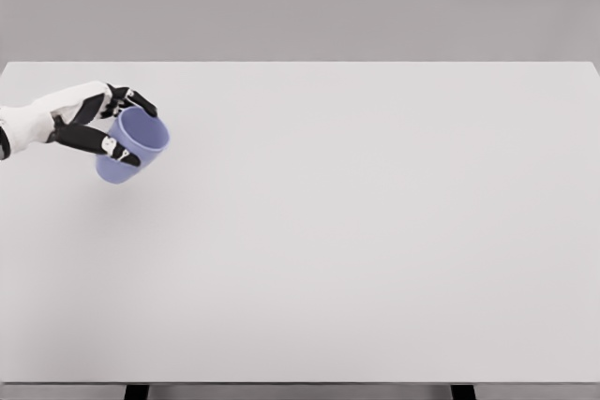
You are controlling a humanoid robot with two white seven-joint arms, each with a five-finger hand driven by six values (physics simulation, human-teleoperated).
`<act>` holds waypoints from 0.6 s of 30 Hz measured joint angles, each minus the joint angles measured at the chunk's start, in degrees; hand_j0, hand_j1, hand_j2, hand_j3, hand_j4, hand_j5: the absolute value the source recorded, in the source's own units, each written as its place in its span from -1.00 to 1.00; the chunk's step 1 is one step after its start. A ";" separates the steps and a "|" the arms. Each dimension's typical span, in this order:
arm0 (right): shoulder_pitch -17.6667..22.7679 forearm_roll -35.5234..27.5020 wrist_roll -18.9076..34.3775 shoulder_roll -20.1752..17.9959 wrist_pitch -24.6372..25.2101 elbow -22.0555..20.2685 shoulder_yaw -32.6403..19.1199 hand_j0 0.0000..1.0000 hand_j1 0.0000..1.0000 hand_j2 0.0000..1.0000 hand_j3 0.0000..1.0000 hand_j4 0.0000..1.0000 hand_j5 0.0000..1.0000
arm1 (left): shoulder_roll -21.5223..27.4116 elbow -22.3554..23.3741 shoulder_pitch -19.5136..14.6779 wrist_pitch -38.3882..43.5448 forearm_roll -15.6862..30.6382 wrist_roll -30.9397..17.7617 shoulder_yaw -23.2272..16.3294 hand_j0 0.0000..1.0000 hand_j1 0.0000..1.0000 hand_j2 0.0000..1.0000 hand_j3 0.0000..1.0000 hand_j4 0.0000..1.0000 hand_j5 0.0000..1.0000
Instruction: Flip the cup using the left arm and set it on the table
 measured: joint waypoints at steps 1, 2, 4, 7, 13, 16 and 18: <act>0.00 0.00 0.00 0.00 0.00 0.00 0.00 1.00 1.00 1.00 1.00 1.00 1.00 | -0.88 0.29 0.09 -0.06 0.84 -0.73 0.06 0.08 0.08 0.08 0.08 0.08 0.08; 0.00 0.00 0.00 0.00 0.00 0.00 0.00 1.00 1.00 1.00 1.00 1.00 1.00 | -1.79 0.59 0.09 -0.11 1.45 -1.26 0.05 0.09 0.09 0.09 0.09 0.09 0.09; 0.00 0.00 0.01 0.00 0.00 0.00 0.00 1.00 1.00 1.00 1.00 1.00 1.00 | -3.67 1.80 0.09 -0.23 2.57 -2.57 0.09 0.11 0.11 0.11 0.11 0.11 0.11; 0.00 0.01 0.01 0.00 0.00 0.00 0.00 1.00 1.00 1.00 1.00 1.00 1.00 | -6.07 4.26 0.61 -1.61 3.61 -3.82 0.25 0.12 0.12 0.12 0.12 0.12 0.12; 0.00 0.00 0.00 0.00 0.00 -0.01 0.00 1.00 1.00 1.00 1.00 1.00 1.00 | -10.91 12.65 0.79 -9.74 8.23 -4.45 0.65 0.13 0.13 0.13 0.13 0.13 0.13; 0.00 0.00 0.00 0.00 0.00 0.00 0.00 1.00 1.00 1.00 1.00 1.00 1.00 | -13.09 16.53 0.88 -13.20 10.46 -4.50 0.78 0.15 0.15 0.15 0.15 0.15 0.15; 0.00 0.00 0.00 0.00 0.00 0.00 0.00 1.00 1.00 1.00 1.00 1.00 1.00 | -14.22 17.74 1.76 -14.41 11.07 -4.52 0.80 0.17 0.17 0.17 0.17 0.17 0.17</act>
